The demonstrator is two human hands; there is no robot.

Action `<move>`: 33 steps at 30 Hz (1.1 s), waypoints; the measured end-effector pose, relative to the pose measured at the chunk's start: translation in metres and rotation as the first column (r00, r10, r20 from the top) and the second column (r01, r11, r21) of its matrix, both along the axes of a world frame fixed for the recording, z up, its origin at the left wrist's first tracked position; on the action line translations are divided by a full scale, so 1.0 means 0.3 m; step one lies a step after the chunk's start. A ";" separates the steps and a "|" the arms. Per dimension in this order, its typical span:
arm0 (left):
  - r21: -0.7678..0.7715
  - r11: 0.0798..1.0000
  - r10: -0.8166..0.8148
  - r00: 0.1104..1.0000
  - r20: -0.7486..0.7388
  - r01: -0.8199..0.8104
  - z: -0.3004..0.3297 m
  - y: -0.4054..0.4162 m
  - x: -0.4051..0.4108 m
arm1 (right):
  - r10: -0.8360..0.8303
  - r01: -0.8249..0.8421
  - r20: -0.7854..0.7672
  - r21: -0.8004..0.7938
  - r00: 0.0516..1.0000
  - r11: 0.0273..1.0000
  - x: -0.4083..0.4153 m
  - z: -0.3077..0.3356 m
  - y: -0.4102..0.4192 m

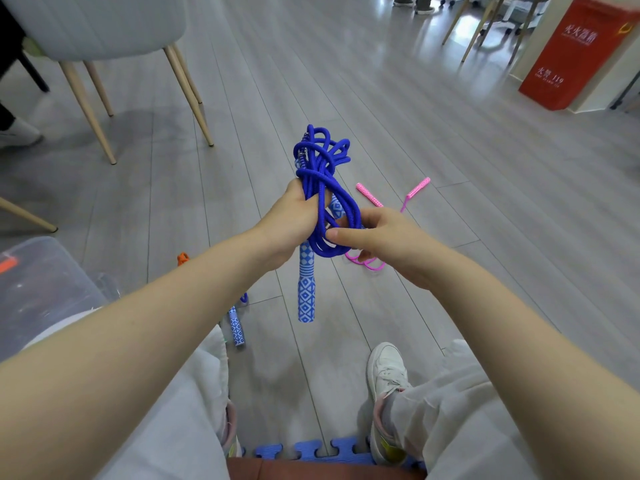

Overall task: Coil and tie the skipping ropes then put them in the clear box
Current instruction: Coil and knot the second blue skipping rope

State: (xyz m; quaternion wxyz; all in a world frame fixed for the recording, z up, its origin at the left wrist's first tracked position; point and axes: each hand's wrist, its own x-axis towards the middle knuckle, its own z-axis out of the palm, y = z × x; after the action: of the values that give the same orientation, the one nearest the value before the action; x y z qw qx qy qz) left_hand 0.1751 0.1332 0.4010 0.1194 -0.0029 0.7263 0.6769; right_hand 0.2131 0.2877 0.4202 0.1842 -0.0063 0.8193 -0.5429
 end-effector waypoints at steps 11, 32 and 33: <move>0.022 0.981 -0.189 0.976 -0.111 0.192 0.027 0.006 0.021 | -0.033 0.033 -0.053 -0.014 0.998 0.999 -0.005 -0.017 0.007; -0.390 0.919 -0.046 0.973 -0.227 -0.048 0.014 -0.112 -0.072 | -0.110 0.169 -0.294 0.182 0.949 0.969 -0.048 -0.063 0.100; -0.404 0.911 -0.034 0.965 -0.259 -0.076 0.020 -0.115 -0.074 | -0.103 0.167 -0.287 0.207 0.952 0.964 -0.053 -0.058 0.114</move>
State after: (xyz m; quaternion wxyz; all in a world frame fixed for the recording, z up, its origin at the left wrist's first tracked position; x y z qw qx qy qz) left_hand 0.1530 0.0988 0.4069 0.0124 0.0528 0.8615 0.5049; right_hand 0.1971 0.3218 0.4029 0.0308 -0.0038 0.8924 -0.4502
